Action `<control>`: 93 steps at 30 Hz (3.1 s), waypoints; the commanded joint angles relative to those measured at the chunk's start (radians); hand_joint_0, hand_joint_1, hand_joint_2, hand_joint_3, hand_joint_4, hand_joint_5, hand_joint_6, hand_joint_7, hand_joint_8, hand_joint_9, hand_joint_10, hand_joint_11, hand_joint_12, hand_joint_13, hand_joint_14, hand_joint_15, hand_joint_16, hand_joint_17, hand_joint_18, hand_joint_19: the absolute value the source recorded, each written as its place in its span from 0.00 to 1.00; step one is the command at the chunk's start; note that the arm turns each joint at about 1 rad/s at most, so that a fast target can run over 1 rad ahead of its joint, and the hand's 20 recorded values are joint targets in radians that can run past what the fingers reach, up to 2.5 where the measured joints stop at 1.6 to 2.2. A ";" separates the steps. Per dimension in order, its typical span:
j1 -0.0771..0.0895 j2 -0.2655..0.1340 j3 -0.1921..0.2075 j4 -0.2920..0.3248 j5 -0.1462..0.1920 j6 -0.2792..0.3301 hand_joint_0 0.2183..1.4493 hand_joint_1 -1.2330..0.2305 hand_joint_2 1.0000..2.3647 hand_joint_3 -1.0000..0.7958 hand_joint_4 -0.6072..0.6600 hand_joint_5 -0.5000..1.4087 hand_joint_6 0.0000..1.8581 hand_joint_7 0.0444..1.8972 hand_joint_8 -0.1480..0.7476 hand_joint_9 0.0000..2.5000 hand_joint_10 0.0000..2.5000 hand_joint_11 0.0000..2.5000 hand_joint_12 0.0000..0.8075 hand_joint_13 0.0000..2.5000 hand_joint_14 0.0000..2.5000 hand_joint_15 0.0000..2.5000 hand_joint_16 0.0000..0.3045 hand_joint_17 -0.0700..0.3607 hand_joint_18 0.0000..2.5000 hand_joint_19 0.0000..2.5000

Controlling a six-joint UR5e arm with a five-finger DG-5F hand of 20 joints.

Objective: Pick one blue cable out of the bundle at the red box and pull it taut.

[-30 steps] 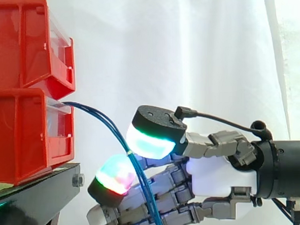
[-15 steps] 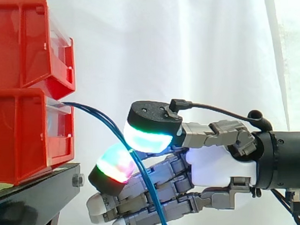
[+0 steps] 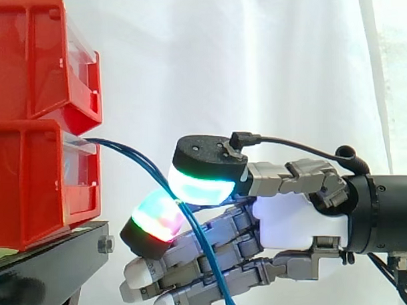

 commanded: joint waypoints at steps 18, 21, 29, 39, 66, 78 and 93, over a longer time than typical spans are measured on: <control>0.010 0.081 0.000 -0.222 0.005 0.052 0.31 0.31 0.01 0.44 0.62 0.18 0.45 0.51 0.56 0.31 0.01 0.24 0.44 0.17 0.00 0.08 0.17 0.44 0.16 0.11; 0.012 0.081 0.000 -0.223 0.003 0.056 0.29 0.33 0.01 0.38 0.64 0.18 0.43 0.49 0.56 0.30 0.01 0.23 0.44 0.16 0.00 0.08 0.17 0.44 0.16 0.11; 0.017 0.080 0.000 -0.222 0.005 0.058 0.28 0.33 0.00 0.32 0.63 0.18 0.41 0.51 0.56 0.29 0.00 0.23 0.45 0.16 0.00 0.08 0.17 0.44 0.16 0.11; 0.021 0.081 0.000 -0.223 0.012 0.058 0.26 0.30 0.00 0.28 0.64 0.18 0.42 0.50 0.57 0.29 0.00 0.23 0.46 0.16 0.00 0.08 0.18 0.45 0.16 0.11; 0.026 0.081 0.001 -0.225 0.023 0.075 0.32 0.29 0.01 0.49 0.54 0.18 0.48 0.52 0.59 0.33 0.01 0.27 0.47 0.19 0.00 0.08 0.19 0.46 0.20 0.11; 0.032 0.081 0.084 -0.487 0.028 0.178 0.32 0.29 0.01 0.48 0.53 0.17 0.48 0.52 0.59 0.43 0.01 0.44 0.47 0.20 0.00 0.09 0.18 0.46 0.20 0.12; 0.032 0.083 0.107 -0.527 0.029 0.197 0.36 0.25 0.01 0.45 0.50 0.17 0.48 0.52 0.54 0.42 0.01 0.48 0.44 0.22 0.00 0.11 0.17 0.43 0.19 0.11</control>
